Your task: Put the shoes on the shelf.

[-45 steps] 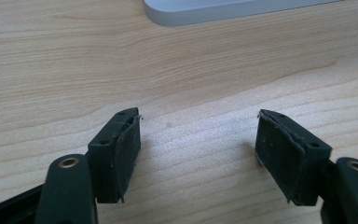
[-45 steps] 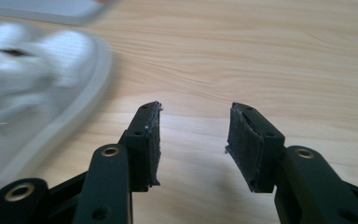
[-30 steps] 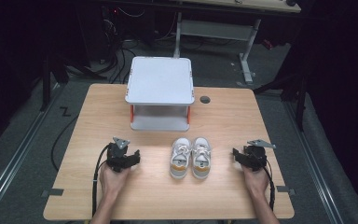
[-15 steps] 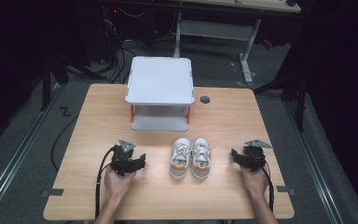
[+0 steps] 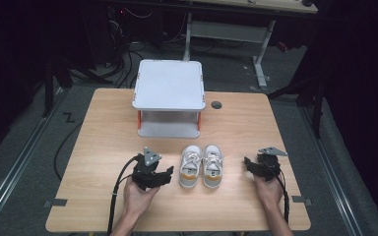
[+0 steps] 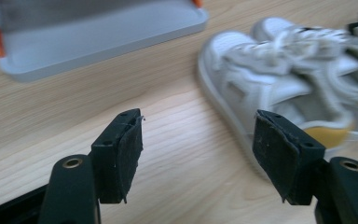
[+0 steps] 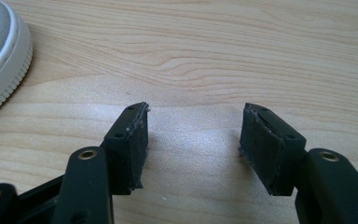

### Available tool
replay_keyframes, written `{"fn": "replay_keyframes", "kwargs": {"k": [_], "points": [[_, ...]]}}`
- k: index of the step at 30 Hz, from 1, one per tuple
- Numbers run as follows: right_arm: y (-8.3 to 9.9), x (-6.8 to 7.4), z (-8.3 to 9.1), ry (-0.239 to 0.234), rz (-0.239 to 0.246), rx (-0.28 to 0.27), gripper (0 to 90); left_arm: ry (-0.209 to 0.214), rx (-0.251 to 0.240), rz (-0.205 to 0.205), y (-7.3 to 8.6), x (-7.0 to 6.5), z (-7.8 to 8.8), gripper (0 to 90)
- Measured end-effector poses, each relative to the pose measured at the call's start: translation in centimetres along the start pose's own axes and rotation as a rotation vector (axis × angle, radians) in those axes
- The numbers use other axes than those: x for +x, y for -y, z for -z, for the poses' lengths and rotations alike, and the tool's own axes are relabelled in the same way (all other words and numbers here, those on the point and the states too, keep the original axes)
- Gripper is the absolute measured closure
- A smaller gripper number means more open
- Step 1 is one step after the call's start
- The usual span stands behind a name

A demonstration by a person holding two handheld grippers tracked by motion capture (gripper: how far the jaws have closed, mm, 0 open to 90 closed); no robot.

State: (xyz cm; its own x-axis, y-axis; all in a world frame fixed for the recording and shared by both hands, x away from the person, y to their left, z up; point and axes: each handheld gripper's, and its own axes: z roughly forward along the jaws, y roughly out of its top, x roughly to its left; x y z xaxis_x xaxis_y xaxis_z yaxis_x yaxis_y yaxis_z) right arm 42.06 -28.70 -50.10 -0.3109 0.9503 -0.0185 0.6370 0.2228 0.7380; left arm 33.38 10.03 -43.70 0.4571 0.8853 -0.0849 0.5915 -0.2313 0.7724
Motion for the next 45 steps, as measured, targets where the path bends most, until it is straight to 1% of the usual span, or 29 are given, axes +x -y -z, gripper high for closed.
{"fn": "replay_keyframes", "kwargs": {"k": [1, 2, 3, 4, 5, 6, 8, 10, 12, 13, 18, 19, 25, 29, 34, 35, 37, 40, 41, 42, 43, 45], "points": [[0.0, 0.0, 0.0, -0.001, 0.000, 0.000, 41.8, 0.010, 0.004, -0.002, -0.2, -0.4, 0.1, 33.8], [0.0, 0.0, 0.0, -0.001, 0.000, 0.000, 41.8, 0.037, 0.009, 0.002, -0.6, -1.2, 0.1, 34.3], [0.0, 0.0, 0.0, -0.001, 0.000, 0.000, 41.8, 0.037, 0.009, 0.002, -0.6, -1.2, 0.1, 34.8], [0.0, 0.0, 0.0, -0.001, 0.000, 0.000, 41.8, 0.056, 0.011, 0.002, -0.8, -1.8, 0.1, 34.8], [0.0, 0.0, 0.0, -0.001, 0.000, 0.000, 41.7, 0.072, 0.016, -0.014, -1.2, -2.6, -0.1, 35.5], [0.0, 0.0, 0.0, -0.001, 0.000, 0.000, 41.7, 0.072, 0.016, -0.014, -1.2, -2.6, -0.1, 35.6], [0.0, 0.0, 0.0, -0.002, 0.000, 0.000, 41.6, 0.079, 0.026, -0.031, -1.6, -3.5, -0.3, 35.9], [0.0, 0.0, 0.0, -0.003, 0.000, -0.001, 41.5, 0.085, 0.031, -0.029, -1.8, -4.2, -0.6, 36.6], [0.0, 0.0, 0.0, -0.004, 0.000, 0.000, 41.2, 0.092, 0.046, -0.018, -2.1, -4.9, -1.4, 37.6], [0.0, 0.0, 0.0, -0.004, 0.000, 0.000, 41.2, 0.092, 0.046, -0.018, -2.1, -4.9, -1.4, 38.0], [0.0, 0.0, 0.0, -0.005, 0.001, 0.000, 40.9, 0.099, 0.088, 0.000, -2.4, -5.7, -2.8, 39.0], [0.0, 0.0, 0.0, -0.004, 0.000, 0.000, 40.8, 0.102, 0.099, 0.013, -2.5, -5.8, -3.1, 39.2], [0.0, 0.0, 0.0, -0.005, 0.001, 0.000, 40.7, 0.116, 0.128, 0.051, -3.0, -6.2, -4.3, 40.5], [0.0, 0.0, 0.0, -0.005, 0.001, 0.000, 40.6, 0.117, 0.148, 0.053, -3.2, -6.6, -5.2, 40.8], [0.0, 0.0, 0.0, -0.004, 0.001, 0.000, 40.6, 0.116, 0.148, 0.077, -3.5, -7.0, -5.9, 40.9], [0.0, 0.0, 0.0, -0.004, 0.001, 0.001, 40.6, 0.108, 0.146, 0.075, -3.6, -7.1, -6.0, 40.9], [0.0, 0.0, 0.0, -0.004, 0.001, 0.001, 40.6, 0.111, 0.149, 0.086, -3.7, -7.2, -6.1, 40.8], [0.0, 0.0, 0.0, -0.003, 0.001, 0.001, 40.6, 0.102, 0.155, 0.087, -3.9, -7.4, -6.3, 40.9], [0.0, 0.0, 0.0, -0.002, 0.002, 0.001, 40.6, 0.100, 0.165, 0.095, -4.0, -7.4, -6.6, 41.5], [0.0, 0.0, 0.0, -0.002, 0.002, 0.001, 40.6, 0.100, 0.165, 0.095, -4.0, -7.4, -6.6, 43.4], [0.0, 0.0, 0.0, -0.003, 0.002, 0.001, 40.6, 0.104, 0.169, 0.104, -4.0, -7.4, -6.8, 43.4], [0.0, 0.0, 0.0, -0.002, 0.002, 0.001, 40.6, 0.105, 0.173, 0.113, -4.0, -7.4, -7.1, 46.3]]}}
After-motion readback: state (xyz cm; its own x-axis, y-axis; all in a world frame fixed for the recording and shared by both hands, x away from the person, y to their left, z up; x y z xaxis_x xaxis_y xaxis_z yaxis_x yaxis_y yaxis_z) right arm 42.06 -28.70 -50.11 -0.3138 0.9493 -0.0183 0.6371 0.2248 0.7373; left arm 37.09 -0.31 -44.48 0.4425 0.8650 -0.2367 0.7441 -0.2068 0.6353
